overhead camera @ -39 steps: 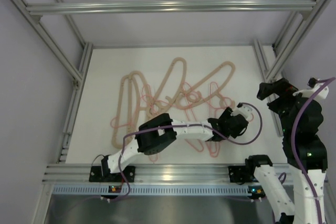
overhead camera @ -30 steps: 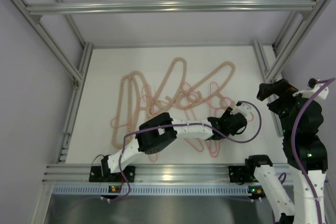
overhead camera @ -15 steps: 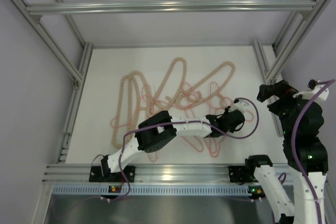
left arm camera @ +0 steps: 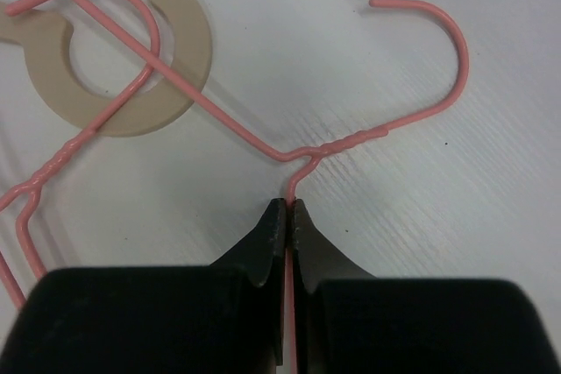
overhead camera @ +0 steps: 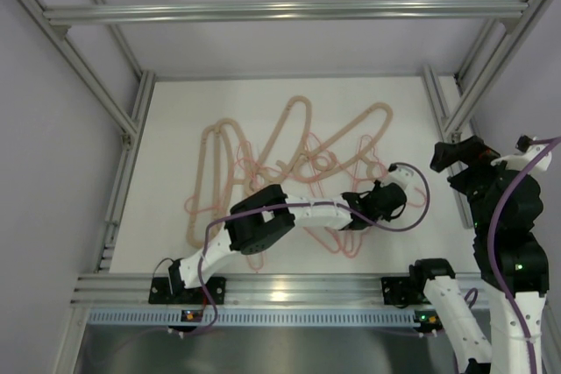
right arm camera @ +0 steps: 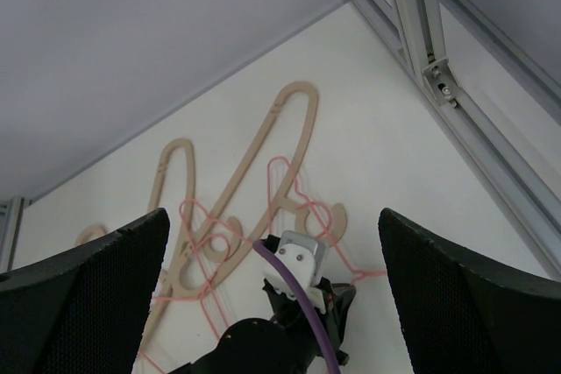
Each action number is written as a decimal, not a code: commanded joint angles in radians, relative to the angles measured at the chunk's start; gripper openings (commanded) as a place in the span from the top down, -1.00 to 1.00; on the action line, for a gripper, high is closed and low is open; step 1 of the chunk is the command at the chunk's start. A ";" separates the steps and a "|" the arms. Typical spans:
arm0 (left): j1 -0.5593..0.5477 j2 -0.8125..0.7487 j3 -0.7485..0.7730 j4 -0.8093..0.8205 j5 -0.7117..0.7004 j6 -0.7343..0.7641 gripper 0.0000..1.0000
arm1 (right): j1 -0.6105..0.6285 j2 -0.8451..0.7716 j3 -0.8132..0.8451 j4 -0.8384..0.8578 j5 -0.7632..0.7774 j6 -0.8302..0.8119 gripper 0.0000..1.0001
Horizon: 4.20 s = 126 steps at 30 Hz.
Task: Organize the hangers
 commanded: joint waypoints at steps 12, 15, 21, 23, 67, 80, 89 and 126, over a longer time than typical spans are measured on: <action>0.002 -0.241 -0.131 -0.055 0.062 0.044 1.00 | -0.013 0.013 0.109 -0.031 0.038 -0.038 -0.99; 0.004 -0.302 -0.156 -0.055 0.106 0.050 1.00 | -0.013 0.025 0.135 -0.033 0.043 -0.045 -0.99; 0.008 -0.423 -0.211 -0.072 0.172 0.045 1.00 | -0.013 0.041 0.170 -0.033 0.052 -0.059 -0.99; 0.014 -0.451 -0.243 -0.072 0.189 0.028 1.00 | -0.013 0.045 0.175 -0.033 0.054 -0.059 -0.99; 1.128 -1.352 -0.694 0.180 1.106 -0.468 1.00 | -0.013 0.348 0.343 0.069 -0.085 -0.079 -0.99; 1.444 -1.290 -0.739 0.712 1.330 -0.932 1.00 | -0.013 0.364 0.330 0.081 -0.086 -0.087 -0.99; 1.515 -1.197 -0.688 0.832 1.317 -1.055 1.00 | -0.013 0.378 0.322 0.090 -0.095 -0.082 -0.99; 1.561 -0.941 -0.556 0.959 1.271 -1.114 1.00 | -0.013 0.403 0.307 0.101 -0.104 -0.088 -0.99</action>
